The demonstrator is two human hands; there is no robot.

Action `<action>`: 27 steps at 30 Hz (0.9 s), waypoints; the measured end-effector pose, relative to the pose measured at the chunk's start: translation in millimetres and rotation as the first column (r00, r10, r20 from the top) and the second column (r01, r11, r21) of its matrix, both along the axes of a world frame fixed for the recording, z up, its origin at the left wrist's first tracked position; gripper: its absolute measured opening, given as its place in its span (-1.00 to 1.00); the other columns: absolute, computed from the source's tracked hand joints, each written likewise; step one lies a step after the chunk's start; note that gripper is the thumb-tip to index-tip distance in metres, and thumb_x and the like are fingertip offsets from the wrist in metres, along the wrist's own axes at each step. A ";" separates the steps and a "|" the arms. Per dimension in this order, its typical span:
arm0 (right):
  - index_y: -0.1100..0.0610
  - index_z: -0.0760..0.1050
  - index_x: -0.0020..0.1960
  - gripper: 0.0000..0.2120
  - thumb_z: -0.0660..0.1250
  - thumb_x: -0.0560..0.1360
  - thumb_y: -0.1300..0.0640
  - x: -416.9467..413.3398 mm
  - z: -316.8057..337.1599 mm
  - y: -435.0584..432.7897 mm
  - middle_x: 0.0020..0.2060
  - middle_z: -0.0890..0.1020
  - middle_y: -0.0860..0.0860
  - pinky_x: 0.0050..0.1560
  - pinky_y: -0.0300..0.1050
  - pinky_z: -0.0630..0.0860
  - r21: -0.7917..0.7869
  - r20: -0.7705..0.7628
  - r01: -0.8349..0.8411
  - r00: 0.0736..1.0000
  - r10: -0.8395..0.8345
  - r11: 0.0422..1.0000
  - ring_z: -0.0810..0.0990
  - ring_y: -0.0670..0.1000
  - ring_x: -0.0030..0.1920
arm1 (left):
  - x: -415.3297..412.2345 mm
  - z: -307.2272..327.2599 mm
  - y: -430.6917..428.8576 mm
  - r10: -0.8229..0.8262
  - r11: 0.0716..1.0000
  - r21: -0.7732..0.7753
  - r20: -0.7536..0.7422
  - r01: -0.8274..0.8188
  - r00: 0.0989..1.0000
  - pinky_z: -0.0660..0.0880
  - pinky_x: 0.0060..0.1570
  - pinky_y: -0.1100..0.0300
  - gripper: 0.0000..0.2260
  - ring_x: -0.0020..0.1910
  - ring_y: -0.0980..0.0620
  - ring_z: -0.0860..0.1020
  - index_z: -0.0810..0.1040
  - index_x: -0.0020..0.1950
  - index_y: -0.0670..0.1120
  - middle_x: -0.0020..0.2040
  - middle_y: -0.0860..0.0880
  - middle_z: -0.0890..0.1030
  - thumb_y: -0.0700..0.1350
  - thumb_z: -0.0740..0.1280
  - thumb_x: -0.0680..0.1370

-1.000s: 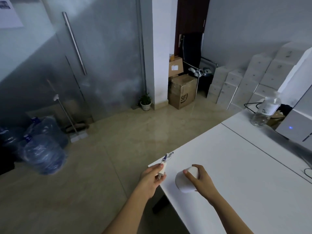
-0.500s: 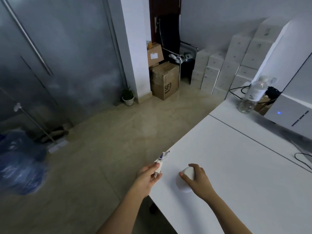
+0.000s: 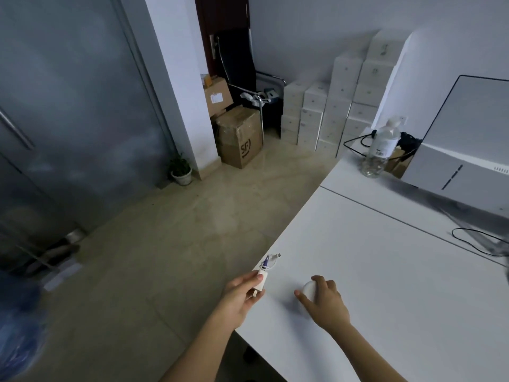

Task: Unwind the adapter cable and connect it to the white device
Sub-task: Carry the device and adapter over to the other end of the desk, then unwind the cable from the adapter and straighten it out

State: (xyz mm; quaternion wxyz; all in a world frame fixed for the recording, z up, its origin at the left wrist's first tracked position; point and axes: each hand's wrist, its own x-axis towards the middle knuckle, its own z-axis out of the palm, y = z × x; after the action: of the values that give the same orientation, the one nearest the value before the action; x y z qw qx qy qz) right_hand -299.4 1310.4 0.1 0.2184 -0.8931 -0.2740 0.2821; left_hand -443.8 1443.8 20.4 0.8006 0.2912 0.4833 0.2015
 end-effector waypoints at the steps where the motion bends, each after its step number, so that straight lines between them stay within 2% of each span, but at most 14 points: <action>1: 0.01 0.25 0.36 -0.37 0.22 0.41 -0.29 -0.5 -0.6 1.8 0.30 0.37 0.06 0.14 0.04 0.45 -0.011 -0.004 0.005 1.000 -0.005 1.000 0.41 0.14 0.30 | 0.4 1.6 4.0 -0.009 1.000 0.003 -0.003 0.009 1.000 0.62 -0.28 0.25 -0.87 -0.20 -0.02 0.56 0.61 -0.03 -0.24 -0.18 -0.13 0.64 -0.33 0.40 0.43; 5: 0.00 0.24 0.37 -0.37 0.22 0.41 -0.29 -3.2 -2.0 4.0 0.30 0.37 0.06 0.15 0.04 0.45 -0.032 -0.014 0.026 1.000 -0.026 0.999 0.41 0.14 0.30 | 0.3 6.4 14.5 -0.044 0.999 0.026 -0.006 0.044 0.999 0.62 -0.24 0.24 -0.90 -0.20 0.00 0.56 0.61 -0.12 -0.19 -0.33 -0.04 0.70 -0.35 0.37 0.44; 10: 0.00 0.23 0.37 -0.35 0.22 0.40 -0.30 -2.8 -1.8 6.8 0.30 0.38 0.06 0.15 0.06 0.46 -0.030 -0.026 0.065 0.997 -0.066 0.997 0.42 0.15 0.29 | -2.0 10.3 20.2 -0.093 0.994 0.060 0.001 0.092 0.996 0.52 -0.06 0.18 -0.87 -0.21 0.03 0.54 0.61 -0.13 -0.16 -0.39 0.02 0.69 -0.36 0.34 0.46; 14: 0.01 0.16 0.42 -0.31 0.21 0.41 -0.29 -3.4 -3.2 9.4 0.34 0.35 0.09 0.22 0.11 0.41 -0.017 -0.055 0.098 0.994 -0.099 0.995 0.39 0.19 0.33 | -2.2 9.3 24.8 -0.117 0.991 0.070 0.011 0.116 0.993 0.56 -0.16 0.23 -0.87 -0.22 0.03 0.55 0.61 -0.11 -0.16 -0.38 0.02 0.70 -0.36 0.35 0.45; 16: 0.01 0.10 0.45 -0.29 0.19 0.43 -0.28 -4.1 -3.3 10.8 0.37 0.33 0.11 0.27 0.13 0.36 -0.003 -0.075 0.128 0.989 -0.128 0.992 0.36 0.20 0.36 | -0.8 9.1 25.0 -0.131 0.989 0.071 0.023 0.129 0.991 0.56 -0.14 0.23 -0.87 -0.22 0.04 0.55 0.60 -0.10 -0.16 -0.37 0.03 0.70 -0.36 0.35 0.46; 19: 0.02 0.12 0.46 -0.34 0.14 0.47 -0.26 -2.9 -0.1 12.2 0.39 0.35 0.09 0.34 0.10 0.27 -0.002 0.017 0.140 0.990 -0.140 0.990 0.32 0.16 0.40 | 2.3 10.0 23.2 -0.165 0.984 0.080 0.040 0.161 0.986 0.57 -0.14 0.24 -0.87 -0.19 0.04 0.56 0.61 -0.09 -0.16 -0.33 0.02 0.70 -0.36 0.34 0.46; 21: 0.06 0.23 0.42 -0.43 0.14 0.50 -0.19 0.0 5.7 13.3 0.38 0.39 0.08 0.38 0.04 0.23 0.054 0.095 0.143 0.984 -0.148 0.988 0.31 0.14 0.40 | 5.2 10.8 21.1 -0.186 0.980 0.081 0.057 0.181 0.981 0.58 -0.15 0.26 -0.86 -0.18 0.04 0.56 0.62 -0.08 -0.16 -0.28 0.00 0.70 -0.36 0.34 0.46; 24: 0.14 0.40 0.32 -0.57 0.16 0.54 -0.07 2.1 18.2 17.9 0.29 0.50 0.08 0.32 -0.04 0.29 0.245 0.114 0.126 0.981 -0.158 0.961 0.38 0.12 0.34 | 10.5 14.4 17.4 -0.214 0.975 0.078 0.091 0.207 0.973 0.58 -0.13 0.25 -0.86 -0.18 0.03 0.55 0.62 -0.10 -0.17 -0.27 -0.02 0.70 -0.37 0.33 0.46; 25: 0.17 0.43 0.28 -0.60 0.16 0.55 -0.03 1.6 23.1 20.0 0.24 0.54 0.07 0.27 -0.08 0.33 0.319 0.072 0.138 0.983 -0.169 0.938 0.41 0.11 0.31 | 12.4 15.9 15.9 -0.224 0.973 0.079 0.102 0.217 0.969 0.58 -0.13 0.25 -0.86 -0.18 0.03 0.55 0.62 -0.09 -0.17 -0.27 -0.01 0.70 -0.37 0.33 0.47; 27: 0.19 0.47 0.22 -0.65 0.14 0.57 0.01 -1.1 37.5 25.6 0.13 0.59 0.07 0.15 -0.15 0.39 0.458 -0.119 0.225 0.974 -0.192 0.860 0.50 0.09 0.22 | 16.4 18.7 13.6 -0.235 0.971 0.082 0.119 0.226 0.965 0.59 -0.11 0.22 -0.86 -0.17 0.03 0.57 0.61 -0.07 -0.18 -0.28 0.00 0.71 -0.38 0.32 0.47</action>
State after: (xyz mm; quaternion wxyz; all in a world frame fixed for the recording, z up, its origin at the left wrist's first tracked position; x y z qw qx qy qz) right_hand -300.5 1336.0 37.6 0.4663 -0.8279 -0.2280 0.2126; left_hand -427.4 1457.4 39.0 0.8377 0.3589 0.3867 0.1413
